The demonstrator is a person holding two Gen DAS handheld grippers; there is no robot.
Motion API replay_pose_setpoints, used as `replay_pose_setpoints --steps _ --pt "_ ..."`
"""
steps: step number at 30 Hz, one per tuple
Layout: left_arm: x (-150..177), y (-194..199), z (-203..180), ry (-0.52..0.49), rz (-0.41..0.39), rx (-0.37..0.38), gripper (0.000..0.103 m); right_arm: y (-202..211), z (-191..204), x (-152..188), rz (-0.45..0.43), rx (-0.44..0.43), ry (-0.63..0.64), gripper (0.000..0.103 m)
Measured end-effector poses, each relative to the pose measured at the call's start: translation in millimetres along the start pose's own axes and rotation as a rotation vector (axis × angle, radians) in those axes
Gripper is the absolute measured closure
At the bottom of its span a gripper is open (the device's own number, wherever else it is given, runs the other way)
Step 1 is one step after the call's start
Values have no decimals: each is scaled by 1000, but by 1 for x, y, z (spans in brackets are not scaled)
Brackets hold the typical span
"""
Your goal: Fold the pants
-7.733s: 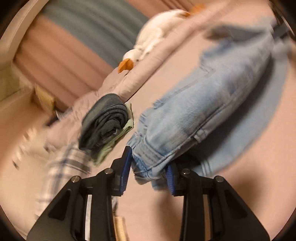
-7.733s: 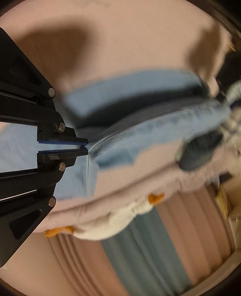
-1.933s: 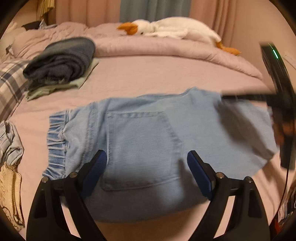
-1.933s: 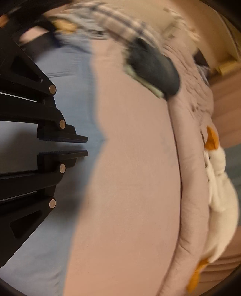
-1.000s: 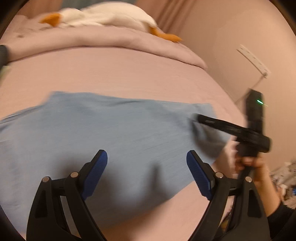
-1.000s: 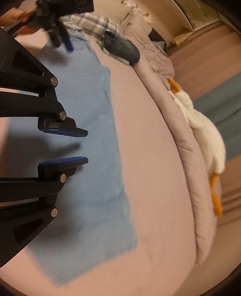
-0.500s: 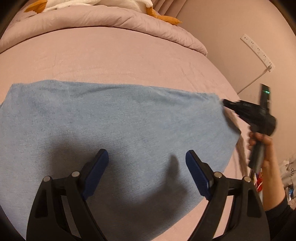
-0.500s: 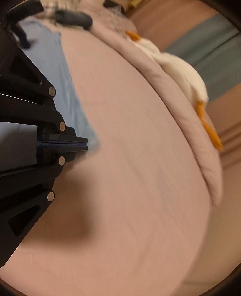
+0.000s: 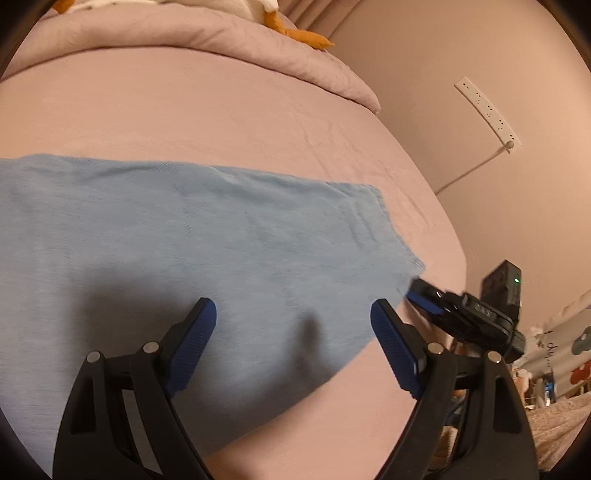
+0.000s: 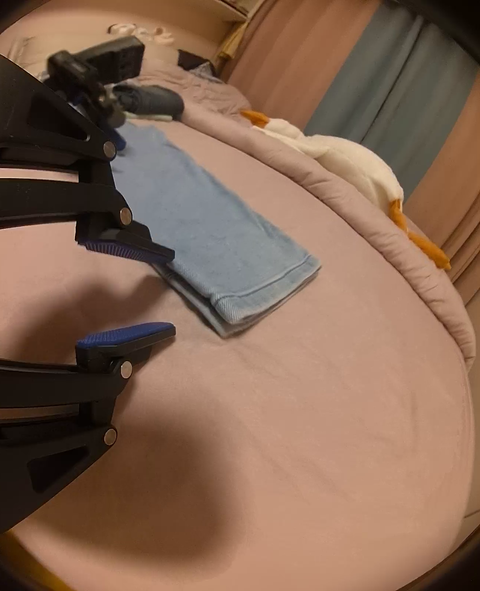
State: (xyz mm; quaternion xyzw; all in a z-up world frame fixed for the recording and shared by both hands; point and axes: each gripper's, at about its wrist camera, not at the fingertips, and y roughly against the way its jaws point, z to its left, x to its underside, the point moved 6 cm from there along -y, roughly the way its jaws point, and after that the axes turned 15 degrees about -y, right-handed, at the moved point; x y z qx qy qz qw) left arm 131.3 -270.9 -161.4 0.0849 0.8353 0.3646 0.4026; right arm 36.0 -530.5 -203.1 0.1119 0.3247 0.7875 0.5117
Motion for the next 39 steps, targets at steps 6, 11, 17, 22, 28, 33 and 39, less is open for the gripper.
replay_pose_setpoints --steps 6,11,17,22,28,33,39 --pt "1 -23 3 65 27 17 17 -21 12 -24 -62 -102 -94 74" --pt "4 -17 2 59 42 16 20 3 31 -27 -124 -158 -78 94" --pt "5 -25 -1 -8 54 -24 19 -28 2 -22 -84 -33 -148 100" --pt "0 -23 5 38 48 6 19 -17 23 -20 -127 27 -55 95" --pt "-2 3 27 279 -61 153 19 9 112 6 -235 -25 278 94" --pt "-8 37 32 419 -222 365 14 -5 175 66 -224 -25 593 94" --pt "-4 39 43 510 -246 420 14 -45 202 137 -140 -10 820 94"
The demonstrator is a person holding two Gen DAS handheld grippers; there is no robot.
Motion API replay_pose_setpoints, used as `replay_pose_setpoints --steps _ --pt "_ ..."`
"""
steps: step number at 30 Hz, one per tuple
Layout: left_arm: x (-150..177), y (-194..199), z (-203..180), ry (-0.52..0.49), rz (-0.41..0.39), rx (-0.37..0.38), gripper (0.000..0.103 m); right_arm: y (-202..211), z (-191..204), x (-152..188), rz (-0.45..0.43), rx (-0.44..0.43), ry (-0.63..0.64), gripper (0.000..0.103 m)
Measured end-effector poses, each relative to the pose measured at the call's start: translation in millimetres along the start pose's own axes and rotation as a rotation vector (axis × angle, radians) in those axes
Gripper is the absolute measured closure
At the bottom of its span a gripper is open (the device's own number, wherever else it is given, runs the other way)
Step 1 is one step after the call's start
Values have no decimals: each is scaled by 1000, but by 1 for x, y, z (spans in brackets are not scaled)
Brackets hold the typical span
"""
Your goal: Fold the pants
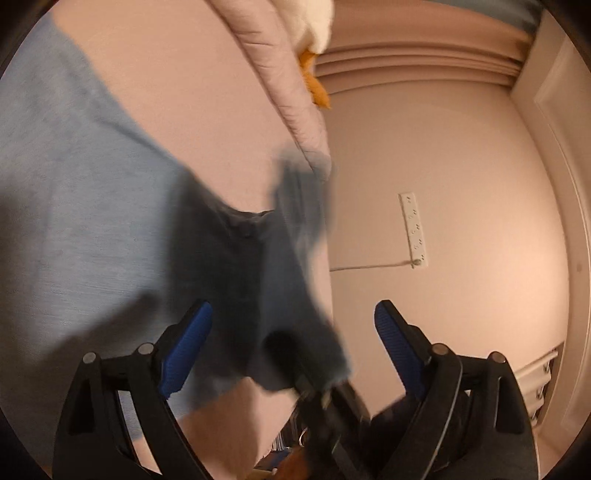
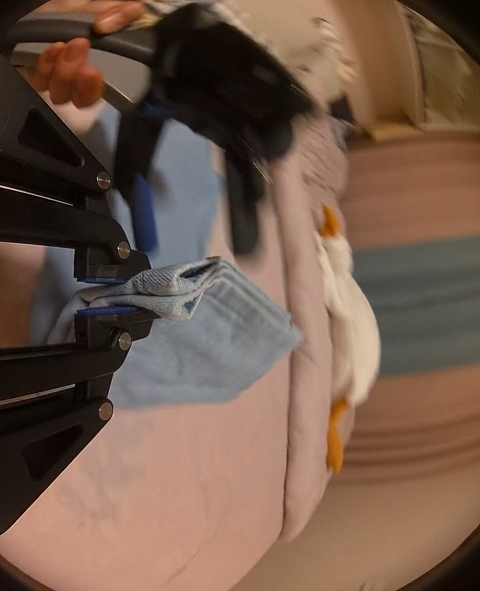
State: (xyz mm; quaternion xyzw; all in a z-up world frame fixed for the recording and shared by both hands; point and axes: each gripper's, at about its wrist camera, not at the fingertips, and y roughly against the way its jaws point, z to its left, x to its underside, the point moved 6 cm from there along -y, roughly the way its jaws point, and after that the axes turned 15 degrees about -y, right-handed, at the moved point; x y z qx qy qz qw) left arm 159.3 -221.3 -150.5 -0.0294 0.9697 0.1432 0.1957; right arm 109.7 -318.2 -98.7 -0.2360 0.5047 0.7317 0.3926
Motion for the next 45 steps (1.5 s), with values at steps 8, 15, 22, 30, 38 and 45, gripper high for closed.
replay_pose_setpoints --steps 8,15,22,30,38,45 --pt "-9 39 33 -40 -27 -189 86 -22 62 34 59 -14 194 94" --pt "-21 92 55 -86 -24 -325 89 -38 119 39 69 -83 275 94" --pt "-14 105 98 -45 69 -400 83 -77 133 68 233 -107 294 91" --pt "-23 162 79 -163 -46 -590 31 -40 92 61 373 -302 126 62" --pt "-13 144 55 -319 -37 -564 34 -34 -1 -18 279 -257 -177 62" --pt "13 88 73 -380 132 -637 57 -110 -12 -53 312 -73 -79 81"
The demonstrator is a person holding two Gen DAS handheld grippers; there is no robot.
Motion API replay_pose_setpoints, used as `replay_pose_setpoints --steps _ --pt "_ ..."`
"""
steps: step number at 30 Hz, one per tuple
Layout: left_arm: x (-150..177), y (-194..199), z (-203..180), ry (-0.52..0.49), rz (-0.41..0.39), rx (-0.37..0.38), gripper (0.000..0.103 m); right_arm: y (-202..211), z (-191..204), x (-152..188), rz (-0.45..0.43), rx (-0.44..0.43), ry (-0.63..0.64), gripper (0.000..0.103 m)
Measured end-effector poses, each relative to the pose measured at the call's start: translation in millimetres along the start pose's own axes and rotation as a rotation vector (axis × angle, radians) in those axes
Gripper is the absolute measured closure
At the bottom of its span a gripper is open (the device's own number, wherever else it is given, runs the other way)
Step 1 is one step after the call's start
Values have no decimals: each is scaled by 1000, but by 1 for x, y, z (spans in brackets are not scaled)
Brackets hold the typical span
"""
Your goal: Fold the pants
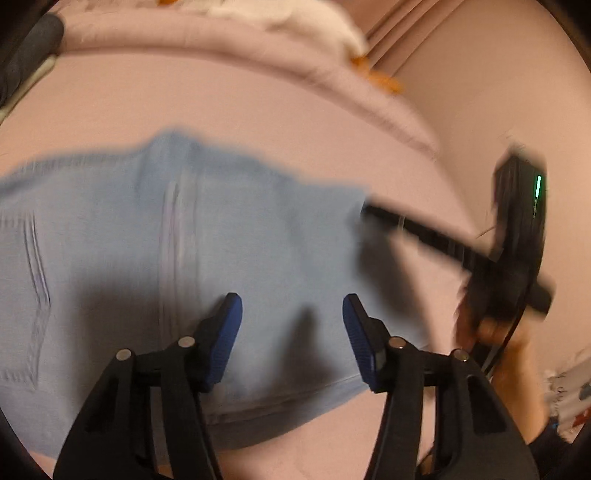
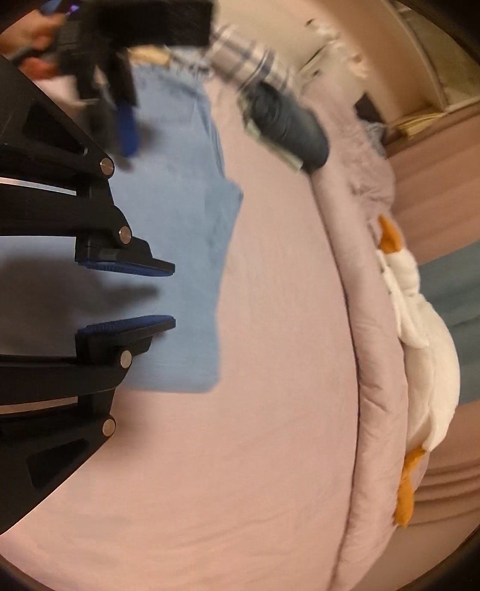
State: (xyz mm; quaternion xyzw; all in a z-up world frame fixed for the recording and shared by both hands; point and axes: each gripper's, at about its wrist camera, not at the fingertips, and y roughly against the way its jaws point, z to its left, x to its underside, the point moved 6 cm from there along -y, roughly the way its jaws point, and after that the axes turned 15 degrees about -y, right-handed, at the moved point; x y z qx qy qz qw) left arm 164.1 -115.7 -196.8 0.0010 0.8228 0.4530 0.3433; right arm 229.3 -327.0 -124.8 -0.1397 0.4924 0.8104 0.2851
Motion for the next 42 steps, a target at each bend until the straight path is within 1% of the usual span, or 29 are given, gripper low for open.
replay_pose_setpoints --steps 1,2,3,4,5,7,9,11,13,15,16,17,18,19,20,21,23,25,26,27,28,29,30,32,35,37,38,40,42 --pt "6 -2 5 1 -9 -13 62 -11 -4 -1 18 55 15 82" --pt "9 1 9 -1 -25 -27 74 -16 -14 7 41 91 6 92" --pt "14 4 13 10 -22 -27 78 -28 -19 7 70 123 -8 102" --pt "19 7 18 31 -24 -3 78 -37 -27 7 82 142 -22 103" --pt "23 10 21 40 -30 14 78 -37 -31 6 80 123 -40 103" --pt "27 13 23 32 -35 20 78 -30 -34 6 89 90 -77 103" --pt "26 12 25 35 -32 14 78 -21 -35 6 87 90 -92 103" --pt "16 4 18 44 -29 9 77 -2 -25 16 58 57 -68 103" --pt "13 5 16 49 -30 14 77 23 -14 37 26 31 -8 103" --pt "8 5 12 61 -33 20 77 40 -12 65 35 55 38 103" --pt "4 4 10 65 -34 21 77 40 -13 80 54 71 52 103" --pt "3 3 10 72 -33 24 77 39 -19 101 93 115 78 103" --pt "5 5 10 77 -34 24 77 38 -23 111 95 141 91 103" --pt "5 5 10 82 -36 25 77 43 -24 122 23 130 101 103" --pt "4 5 11 90 -34 28 77 48 -26 127 -9 127 98 103" --pt "5 6 12 103 -35 36 77 50 -27 128 -20 129 71 103" --pt "6 13 15 136 -33 56 77 57 -29 124 -3 132 -14 103" --pt "10 30 19 196 -67 96 68 68 -27 125 -2 96 -61 102" --pt "13 40 20 213 -96 113 55 69 -27 127 -2 75 -69 93" --pt "19 54 25 233 -116 90 20 75 -25 131 -7 54 -72 88" --pt "26 65 30 249 -131 45 5 81 -23 137 -16 34 -72 78" --pt "31 78 35 267 -168 27 2 83 -18 141 -19 25 -69 74" --pt "40 94 40 290 -213 46 2 86 -17 146 -23 16 -64 74" --pt "57 114 51 344 -250 53 1 91 -9 156 -27 -4 -49 74" --pt "90 137 76 450 -285 -15 1 93 2 159 -29 -22 -25 74" --pt "112 145 94 536 -299 -36 1 91 8 154 -25 -41 -23 74" --pt "119 146 101 570 -311 -24 1 90 13 153 -25 -48 -23 74" --pt "128 156 109 636 -379 34 2 85 24 153 -13 -71 -14 74" --pt "130 163 115 668 -400 11 2 82 35 156 -3 -80 10 74"
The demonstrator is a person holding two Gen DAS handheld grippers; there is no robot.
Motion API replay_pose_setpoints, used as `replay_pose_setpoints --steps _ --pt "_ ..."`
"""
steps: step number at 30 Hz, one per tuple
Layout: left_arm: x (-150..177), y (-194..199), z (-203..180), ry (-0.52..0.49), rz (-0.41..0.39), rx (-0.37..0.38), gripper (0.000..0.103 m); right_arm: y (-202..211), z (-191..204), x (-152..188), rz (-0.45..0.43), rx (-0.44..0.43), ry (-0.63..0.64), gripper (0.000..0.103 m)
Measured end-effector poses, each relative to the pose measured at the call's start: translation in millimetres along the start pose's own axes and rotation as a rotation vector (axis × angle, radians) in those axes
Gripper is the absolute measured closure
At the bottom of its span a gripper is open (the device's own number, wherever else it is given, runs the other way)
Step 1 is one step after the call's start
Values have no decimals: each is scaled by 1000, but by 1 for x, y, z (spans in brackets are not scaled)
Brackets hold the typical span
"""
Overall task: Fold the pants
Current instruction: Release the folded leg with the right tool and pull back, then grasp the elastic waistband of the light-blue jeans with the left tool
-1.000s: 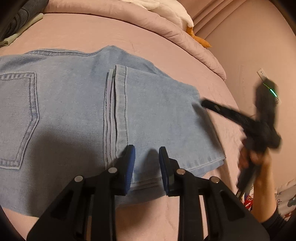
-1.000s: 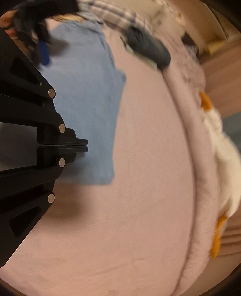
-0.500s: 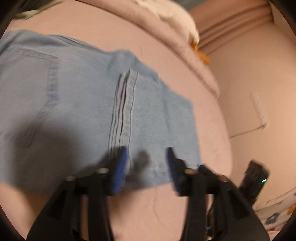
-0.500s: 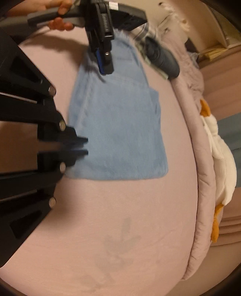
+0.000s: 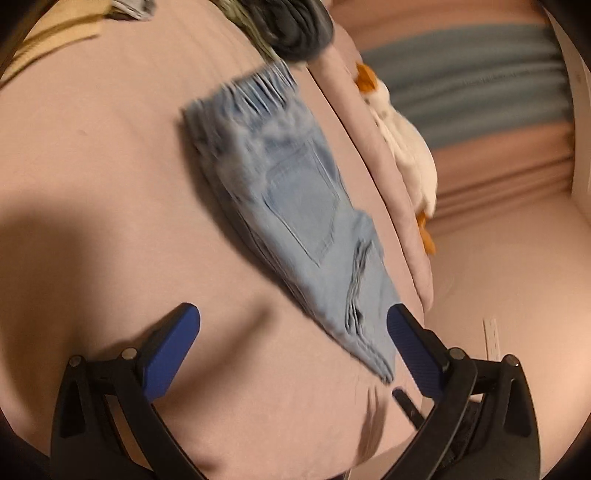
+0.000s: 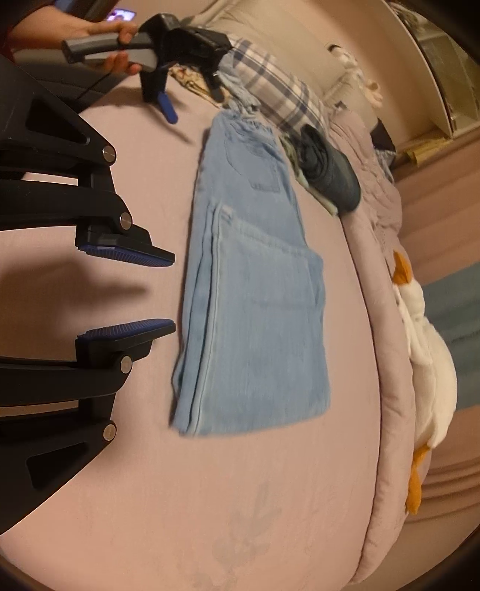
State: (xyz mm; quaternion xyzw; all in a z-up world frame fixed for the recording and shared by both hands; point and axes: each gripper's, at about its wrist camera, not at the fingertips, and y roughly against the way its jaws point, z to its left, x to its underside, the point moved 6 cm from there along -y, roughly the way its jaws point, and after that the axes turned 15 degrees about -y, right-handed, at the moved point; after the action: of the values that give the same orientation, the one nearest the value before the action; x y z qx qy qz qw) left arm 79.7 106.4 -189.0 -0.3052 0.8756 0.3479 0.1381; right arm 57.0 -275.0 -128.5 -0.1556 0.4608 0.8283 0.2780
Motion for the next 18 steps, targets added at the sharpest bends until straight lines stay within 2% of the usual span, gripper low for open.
replay_pose_setpoints --steps 4,8,13,18 --pt "-16 -8 7 80 -34 -36 1 -2 17 7 17 -29 37 74" --pt "-41 -26 8 104 -47 -45 1 -4 23 11 31 -37 60 74" --pt "-70 -41 17 158 -97 82 2 -11 24 15 51 -6 79 74" --pt "-79 -39 15 169 -154 196 3 -17 26 13 62 15 87 74"
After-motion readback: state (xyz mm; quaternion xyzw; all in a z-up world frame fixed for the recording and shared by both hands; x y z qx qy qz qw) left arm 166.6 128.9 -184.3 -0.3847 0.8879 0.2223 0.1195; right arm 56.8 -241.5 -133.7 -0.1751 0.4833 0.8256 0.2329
